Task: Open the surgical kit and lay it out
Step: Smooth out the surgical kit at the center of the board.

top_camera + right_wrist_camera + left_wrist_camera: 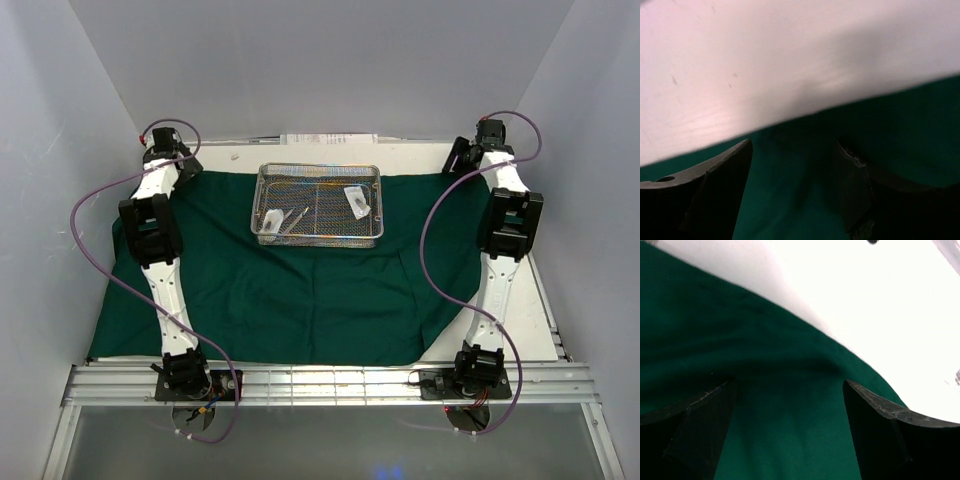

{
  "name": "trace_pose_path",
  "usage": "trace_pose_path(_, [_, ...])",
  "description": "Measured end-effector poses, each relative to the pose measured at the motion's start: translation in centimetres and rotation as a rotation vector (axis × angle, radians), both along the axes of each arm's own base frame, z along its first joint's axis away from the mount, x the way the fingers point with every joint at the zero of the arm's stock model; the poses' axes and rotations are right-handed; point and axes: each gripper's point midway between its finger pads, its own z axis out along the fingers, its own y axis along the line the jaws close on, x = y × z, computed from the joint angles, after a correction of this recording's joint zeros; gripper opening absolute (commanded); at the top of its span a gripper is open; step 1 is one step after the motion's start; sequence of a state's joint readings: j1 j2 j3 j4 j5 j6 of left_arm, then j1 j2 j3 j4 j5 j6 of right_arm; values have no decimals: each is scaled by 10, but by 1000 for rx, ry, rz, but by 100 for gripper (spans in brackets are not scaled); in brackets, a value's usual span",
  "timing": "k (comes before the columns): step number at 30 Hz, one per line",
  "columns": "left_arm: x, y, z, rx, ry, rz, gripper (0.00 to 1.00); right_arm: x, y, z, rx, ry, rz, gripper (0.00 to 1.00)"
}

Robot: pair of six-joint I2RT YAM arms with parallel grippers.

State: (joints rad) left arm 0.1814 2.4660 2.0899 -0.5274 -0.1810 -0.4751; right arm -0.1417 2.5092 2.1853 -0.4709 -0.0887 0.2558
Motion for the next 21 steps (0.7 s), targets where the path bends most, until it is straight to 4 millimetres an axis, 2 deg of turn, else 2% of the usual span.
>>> trace_pose_path(3, [-7, -5, 2, -29, 10, -4, 98, -29, -6, 0, -40, 59, -17, 72])
trace_pose_path(6, [-19, -13, 5, -54, 40, -17, 98, -61, -14, 10, -94, 121, -51, 72])
trace_pose_path(10, [-33, -23, 9, -65, 67, -30, 98, -84, -27, 31, -165, 138, -110, 71])
trace_pose_path(12, [-41, -28, 11, -73, 80, -35, 98, -96, -31, 33, -187, 159, -130, 70])
trace_pose_path(14, [-46, -31, 13, -79, 89, -37, 98, -106, -32, 27, -197, 187, -137, 70])
trace_pose_path(18, [-51, -36, 8, -91, 105, -41, 98, -126, -31, 2, -200, 271, -134, 68])
trace_pose_path(21, [-53, -37, 5, -96, 112, -43, 98, -130, -31, -8, -201, 299, -126, 68])
